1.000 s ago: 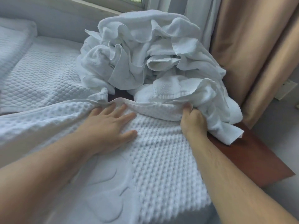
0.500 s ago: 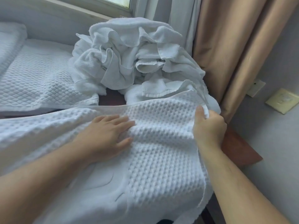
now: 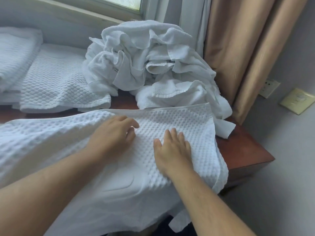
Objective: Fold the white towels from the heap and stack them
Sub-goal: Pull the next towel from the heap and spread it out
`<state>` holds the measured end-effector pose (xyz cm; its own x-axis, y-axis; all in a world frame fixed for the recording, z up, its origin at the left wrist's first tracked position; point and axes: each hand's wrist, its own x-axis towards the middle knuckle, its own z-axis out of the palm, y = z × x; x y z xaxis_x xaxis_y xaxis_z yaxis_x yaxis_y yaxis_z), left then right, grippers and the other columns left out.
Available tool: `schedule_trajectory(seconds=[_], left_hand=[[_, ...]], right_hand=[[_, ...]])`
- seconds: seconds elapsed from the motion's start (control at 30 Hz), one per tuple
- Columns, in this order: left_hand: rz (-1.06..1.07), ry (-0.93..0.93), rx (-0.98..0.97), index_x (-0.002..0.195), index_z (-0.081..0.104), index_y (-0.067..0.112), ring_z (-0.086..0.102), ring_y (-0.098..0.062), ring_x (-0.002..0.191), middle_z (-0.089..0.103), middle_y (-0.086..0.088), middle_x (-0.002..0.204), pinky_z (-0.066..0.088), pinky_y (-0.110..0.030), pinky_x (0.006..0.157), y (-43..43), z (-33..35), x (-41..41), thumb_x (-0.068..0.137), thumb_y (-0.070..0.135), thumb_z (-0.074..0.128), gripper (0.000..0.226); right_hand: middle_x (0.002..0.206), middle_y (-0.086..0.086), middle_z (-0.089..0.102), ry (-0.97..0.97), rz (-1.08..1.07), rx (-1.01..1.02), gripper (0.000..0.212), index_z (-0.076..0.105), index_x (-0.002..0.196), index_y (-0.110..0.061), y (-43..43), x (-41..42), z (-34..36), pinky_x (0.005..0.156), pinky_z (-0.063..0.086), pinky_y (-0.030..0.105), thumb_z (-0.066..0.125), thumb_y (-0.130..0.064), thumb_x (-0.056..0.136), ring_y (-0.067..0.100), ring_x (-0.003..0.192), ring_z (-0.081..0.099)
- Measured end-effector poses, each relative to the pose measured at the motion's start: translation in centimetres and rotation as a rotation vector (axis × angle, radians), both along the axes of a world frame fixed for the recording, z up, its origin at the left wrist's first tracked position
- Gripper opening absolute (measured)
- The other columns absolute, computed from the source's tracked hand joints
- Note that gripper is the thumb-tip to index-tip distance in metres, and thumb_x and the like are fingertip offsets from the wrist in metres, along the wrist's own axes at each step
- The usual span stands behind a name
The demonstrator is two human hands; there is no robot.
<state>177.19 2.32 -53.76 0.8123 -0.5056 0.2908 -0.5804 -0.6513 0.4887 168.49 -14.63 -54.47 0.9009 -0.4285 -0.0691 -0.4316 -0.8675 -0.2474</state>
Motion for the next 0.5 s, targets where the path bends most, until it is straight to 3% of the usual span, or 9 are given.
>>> schedule_trajectory(seconds=[0.1,0.17,0.2,0.23,0.27,0.33,0.4,0.5], left_hand=[[0.04,-0.012,0.159,0.124,0.059,0.037,0.052,-0.012,0.111,0.052,0.013,0.115,0.043,-0.032,0.085,3.5,0.6,-1.1,0.101,0.03,0.044,0.028],[0.011,-0.003,0.138,0.124,0.057,0.041,0.051,-0.006,0.106,0.049,0.02,0.117,0.04,-0.029,0.083,6.7,1.2,-1.9,0.099,0.026,0.048,0.03],[0.01,-0.012,0.106,0.123,0.058,0.042,0.049,-0.004,0.102,0.048,0.022,0.118,0.039,-0.029,0.083,8.4,1.6,-2.4,0.098,0.024,0.051,0.032],[0.029,-0.047,0.063,0.122,0.059,0.04,0.049,-0.004,0.099,0.049,0.021,0.119,0.039,-0.029,0.082,9.9,1.9,-2.8,0.095,0.02,0.054,0.034],[0.072,-0.107,0.023,0.12,0.062,0.035,0.052,-0.007,0.096,0.052,0.016,0.119,0.042,-0.03,0.081,11.4,2.3,-3.2,0.092,0.014,0.058,0.035],[0.206,-0.228,-0.008,0.113,0.068,0.022,0.059,-0.02,0.096,0.059,0.002,0.113,0.047,-0.034,0.081,14.1,2.9,-3.4,0.086,0.004,0.063,0.033],[0.374,-0.231,-0.003,0.111,0.069,0.017,0.058,-0.026,0.102,0.061,-0.003,0.108,0.047,-0.039,0.088,16.8,3.2,-3.1,0.086,0.004,0.063,0.029],[0.536,-0.034,0.009,0.113,0.067,0.021,0.058,-0.021,0.105,0.063,0.0,0.108,0.044,-0.034,0.096,20.8,2.8,-2.7,0.092,0.015,0.058,0.024]], right_hand=[[0.17,0.008,-0.008,0.056,-0.009,0.01,0.069,0.003,0.162,-0.011,-0.2,0.9,0.6,0.126,-0.004,0.048,0.015,-0.048,0.105,0.03,0.156,-0.01],[0.169,0.014,0.004,0.081,-0.021,0.022,0.071,0.018,0.159,-0.008,1.0,1.6,1.1,0.125,0.002,0.05,0.022,-0.05,0.101,0.035,0.155,-0.002],[0.164,0.016,0.019,0.067,0.02,0.017,0.068,0.035,0.151,-0.008,2.4,2.0,1.3,0.124,0.01,0.05,0.027,-0.051,0.099,0.037,0.152,0.009],[0.15,0.014,0.039,0.02,0.102,0.011,0.058,0.051,0.13,-0.01,4.3,2.5,1.3,0.119,0.021,0.049,0.03,-0.05,0.096,0.037,0.145,0.025],[0.126,0.006,0.053,-0.059,0.203,0.017,0.044,0.055,0.103,-0.012,6.6,3.1,1.3,0.109,0.032,0.046,0.032,-0.049,0.093,0.033,0.13,0.04],[0.09,-0.004,0.049,-0.187,0.39,0.069,0.031,0.04,0.076,-0.017,11.8,4.1,1.1,0.091,0.039,0.041,0.034,-0.044,0.089,0.022,0.097,0.046],[0.088,-0.002,0.049,-0.247,0.51,0.156,0.027,0.04,0.075,-0.017,16.7,5.1,1.3,0.087,0.039,0.04,0.039,-0.038,0.093,0.019,0.089,0.042],[0.087,-0.002,0.051,-0.297,0.653,0.206,0.029,0.044,0.075,-0.018,21.1,6.1,1.0,0.088,0.04,0.04,0.042,-0.034,0.099,0.02,0.092,0.046]])
